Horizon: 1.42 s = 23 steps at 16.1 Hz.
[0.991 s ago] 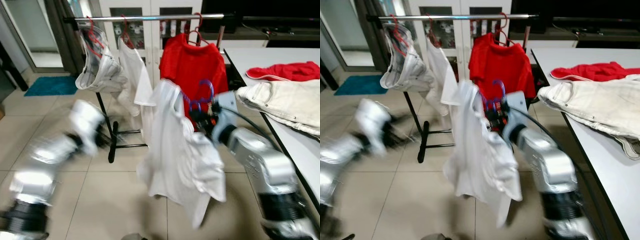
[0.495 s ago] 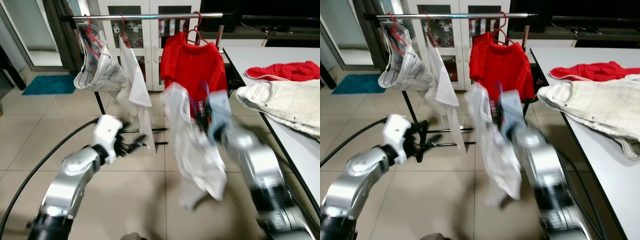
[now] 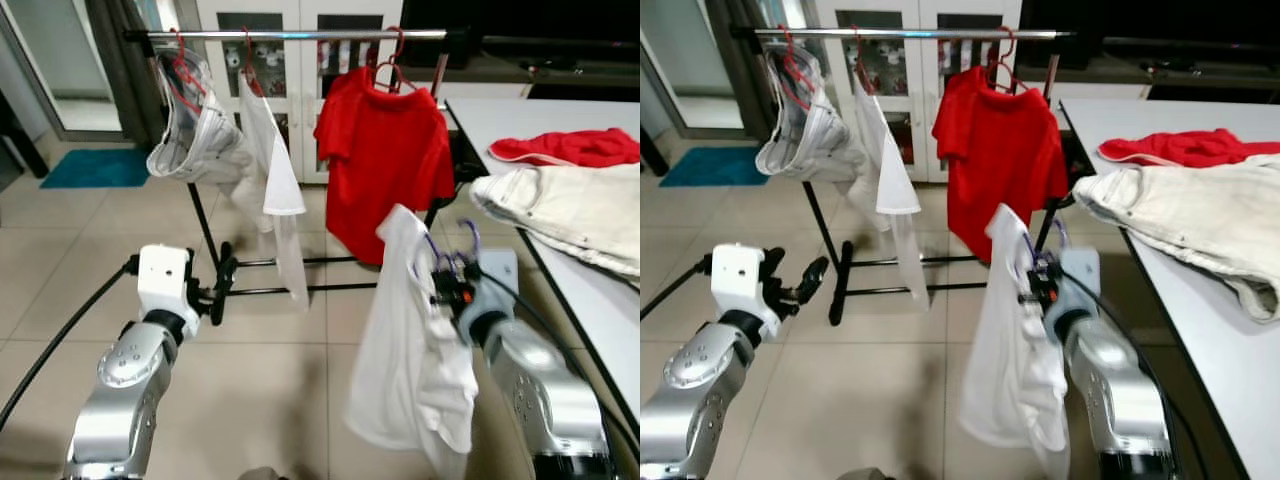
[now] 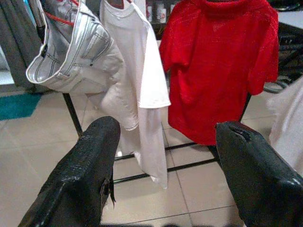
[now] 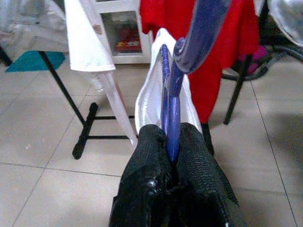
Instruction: Hang hanger
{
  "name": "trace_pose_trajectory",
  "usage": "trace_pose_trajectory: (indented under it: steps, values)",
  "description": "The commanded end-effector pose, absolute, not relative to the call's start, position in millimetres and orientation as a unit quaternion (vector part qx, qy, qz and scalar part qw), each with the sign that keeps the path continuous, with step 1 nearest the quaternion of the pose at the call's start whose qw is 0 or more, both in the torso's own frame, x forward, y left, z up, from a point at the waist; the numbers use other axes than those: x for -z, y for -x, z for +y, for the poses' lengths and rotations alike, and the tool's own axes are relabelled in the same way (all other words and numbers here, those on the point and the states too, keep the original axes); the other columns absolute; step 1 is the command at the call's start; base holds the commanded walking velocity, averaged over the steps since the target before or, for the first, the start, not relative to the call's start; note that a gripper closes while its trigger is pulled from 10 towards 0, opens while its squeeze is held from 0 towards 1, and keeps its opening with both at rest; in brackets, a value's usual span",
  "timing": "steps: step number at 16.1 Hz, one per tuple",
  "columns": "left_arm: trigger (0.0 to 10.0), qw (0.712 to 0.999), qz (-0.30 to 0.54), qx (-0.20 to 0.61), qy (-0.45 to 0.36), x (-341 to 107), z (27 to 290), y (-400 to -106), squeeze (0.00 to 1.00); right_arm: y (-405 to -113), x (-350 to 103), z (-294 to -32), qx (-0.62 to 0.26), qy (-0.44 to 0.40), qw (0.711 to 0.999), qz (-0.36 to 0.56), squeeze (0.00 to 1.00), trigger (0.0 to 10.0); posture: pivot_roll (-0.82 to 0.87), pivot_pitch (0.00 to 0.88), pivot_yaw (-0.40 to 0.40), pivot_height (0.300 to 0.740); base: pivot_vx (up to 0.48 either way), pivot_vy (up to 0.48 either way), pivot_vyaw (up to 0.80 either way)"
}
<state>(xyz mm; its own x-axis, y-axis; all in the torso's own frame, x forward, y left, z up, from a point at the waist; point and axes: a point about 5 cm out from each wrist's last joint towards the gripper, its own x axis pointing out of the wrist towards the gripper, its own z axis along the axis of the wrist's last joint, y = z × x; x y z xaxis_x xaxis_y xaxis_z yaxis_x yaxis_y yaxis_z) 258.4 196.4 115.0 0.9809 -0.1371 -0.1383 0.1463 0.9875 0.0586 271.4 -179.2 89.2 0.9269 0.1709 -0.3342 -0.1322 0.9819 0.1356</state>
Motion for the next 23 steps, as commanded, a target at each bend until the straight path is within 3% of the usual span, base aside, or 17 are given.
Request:
trace_pose_trajectory:
  steps: [1,7,23]
  values:
    - [10.0,0.995,0.054,0.072,-0.045,-120.7,193.4,-258.8,0.0,-275.4,-104.1,-179.7,-0.076,-0.062,0.985,0.14,0.0,10.0,0.08,0.0,-0.006,0.74,0.337,0.0,0.0]
    - [10.0,0.993,0.048,0.088,-0.056,-125.8,186.7,-260.7,0.0,-281.3,-113.8,-164.2,-0.085,-0.052,0.99,0.1,0.0,10.0,0.09,0.0,-0.002,0.74,0.398,0.0,0.27]
    - [10.0,0.991,0.047,0.112,-0.063,-129.1,177.5,-263.5,0.0,-285.5,-116.7,-175.5,-0.058,-0.004,0.994,0.091,0.0,10.0,0.08,0.0,-0.007,0.74,0.428,0.0,0.05]
